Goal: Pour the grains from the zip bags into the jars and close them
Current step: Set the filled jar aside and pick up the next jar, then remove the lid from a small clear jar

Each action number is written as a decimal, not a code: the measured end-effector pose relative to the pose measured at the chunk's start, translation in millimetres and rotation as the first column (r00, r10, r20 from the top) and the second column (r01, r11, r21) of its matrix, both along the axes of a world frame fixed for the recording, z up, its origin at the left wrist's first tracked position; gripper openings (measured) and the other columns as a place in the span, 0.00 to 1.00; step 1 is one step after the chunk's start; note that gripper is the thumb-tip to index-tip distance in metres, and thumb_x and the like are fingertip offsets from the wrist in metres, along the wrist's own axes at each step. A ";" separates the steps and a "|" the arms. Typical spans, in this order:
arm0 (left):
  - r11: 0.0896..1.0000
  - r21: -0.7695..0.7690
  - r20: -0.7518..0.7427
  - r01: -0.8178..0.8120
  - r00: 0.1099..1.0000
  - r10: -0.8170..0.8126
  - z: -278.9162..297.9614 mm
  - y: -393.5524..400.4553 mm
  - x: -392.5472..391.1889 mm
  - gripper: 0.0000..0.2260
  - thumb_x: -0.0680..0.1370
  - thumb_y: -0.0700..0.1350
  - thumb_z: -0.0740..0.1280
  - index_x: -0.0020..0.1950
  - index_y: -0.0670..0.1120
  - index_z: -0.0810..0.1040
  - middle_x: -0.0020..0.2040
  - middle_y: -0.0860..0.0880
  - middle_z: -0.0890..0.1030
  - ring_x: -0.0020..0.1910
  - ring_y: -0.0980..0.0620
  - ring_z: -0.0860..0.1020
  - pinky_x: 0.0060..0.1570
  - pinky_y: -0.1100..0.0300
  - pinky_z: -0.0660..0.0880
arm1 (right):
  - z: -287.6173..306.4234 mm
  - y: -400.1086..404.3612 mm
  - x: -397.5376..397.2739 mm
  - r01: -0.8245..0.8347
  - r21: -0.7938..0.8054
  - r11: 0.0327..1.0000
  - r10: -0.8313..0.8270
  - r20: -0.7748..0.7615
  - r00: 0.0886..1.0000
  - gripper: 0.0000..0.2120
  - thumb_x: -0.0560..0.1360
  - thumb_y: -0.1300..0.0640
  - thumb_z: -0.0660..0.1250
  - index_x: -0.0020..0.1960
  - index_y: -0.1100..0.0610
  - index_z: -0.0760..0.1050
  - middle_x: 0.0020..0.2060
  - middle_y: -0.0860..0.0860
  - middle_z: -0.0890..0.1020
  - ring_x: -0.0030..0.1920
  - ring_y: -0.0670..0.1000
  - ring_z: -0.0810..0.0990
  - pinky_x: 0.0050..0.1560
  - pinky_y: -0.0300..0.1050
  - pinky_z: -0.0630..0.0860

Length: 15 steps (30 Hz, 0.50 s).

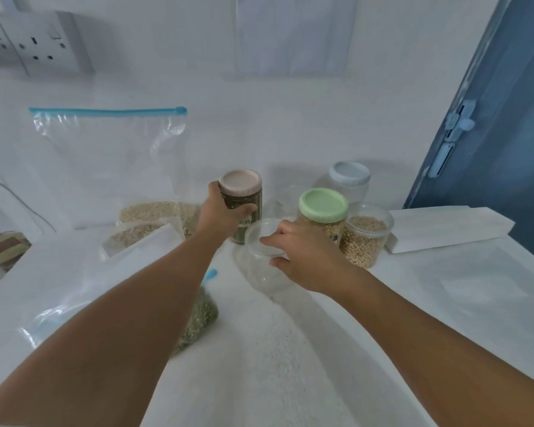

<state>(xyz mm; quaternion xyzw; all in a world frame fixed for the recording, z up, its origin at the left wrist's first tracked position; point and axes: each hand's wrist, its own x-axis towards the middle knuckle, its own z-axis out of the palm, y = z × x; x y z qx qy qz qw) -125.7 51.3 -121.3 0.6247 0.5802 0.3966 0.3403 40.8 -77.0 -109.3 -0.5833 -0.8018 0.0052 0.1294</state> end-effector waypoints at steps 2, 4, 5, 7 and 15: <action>1.000 -0.011 0.008 0.005 1.000 -0.005 1.2 5.4 4.5 0.33 0.71 0.50 0.82 0.69 0.47 0.67 0.60 0.48 0.78 0.58 0.44 0.77 0.56 0.48 0.78 | -0.5 1.2 1.1 0.001 -0.003 1.000 -0.001 -0.020 1.000 0.22 0.81 0.49 0.69 0.75 0.47 0.74 0.63 0.50 0.79 0.61 0.55 0.76 0.59 0.49 0.70; 1.000 -0.015 0.020 0.007 1.000 -0.007 0.1 8.2 6.9 0.33 0.71 0.49 0.82 0.69 0.46 0.67 0.60 0.48 0.78 0.58 0.44 0.77 0.57 0.47 0.78 | -1.0 1.3 2.0 0.006 0.003 1.000 -0.006 -0.027 1.000 0.22 0.81 0.49 0.69 0.75 0.46 0.74 0.63 0.49 0.79 0.61 0.54 0.76 0.58 0.48 0.69; 1.000 -0.018 0.028 0.008 1.000 -0.008 0.4 8.4 7.5 0.34 0.71 0.49 0.82 0.70 0.46 0.67 0.60 0.48 0.78 0.58 0.44 0.77 0.57 0.47 0.78 | -1.1 0.9 2.0 0.007 0.006 1.000 -0.007 -0.026 1.000 0.22 0.81 0.49 0.69 0.75 0.46 0.74 0.63 0.49 0.79 0.60 0.54 0.76 0.58 0.48 0.69; 1.000 -0.027 0.023 0.015 1.000 -0.014 -0.3 9.7 7.9 0.35 0.72 0.49 0.82 0.71 0.46 0.66 0.60 0.49 0.78 0.58 0.45 0.77 0.57 0.47 0.78 | -1.6 0.2 2.4 0.005 0.006 1.000 -0.004 -0.020 1.000 0.21 0.82 0.49 0.68 0.74 0.46 0.75 0.63 0.49 0.79 0.60 0.54 0.76 0.57 0.49 0.69; 0.985 -0.175 0.083 0.008 0.997 0.006 5.9 -14.6 8.8 0.33 0.82 0.40 0.69 0.82 0.45 0.54 0.68 0.43 0.72 0.68 0.41 0.72 0.57 0.53 0.69 | 3.3 1.5 4.9 0.001 -0.042 0.999 -0.001 0.014 1.000 0.22 0.82 0.46 0.67 0.76 0.44 0.73 0.63 0.49 0.78 0.64 0.54 0.74 0.60 0.51 0.70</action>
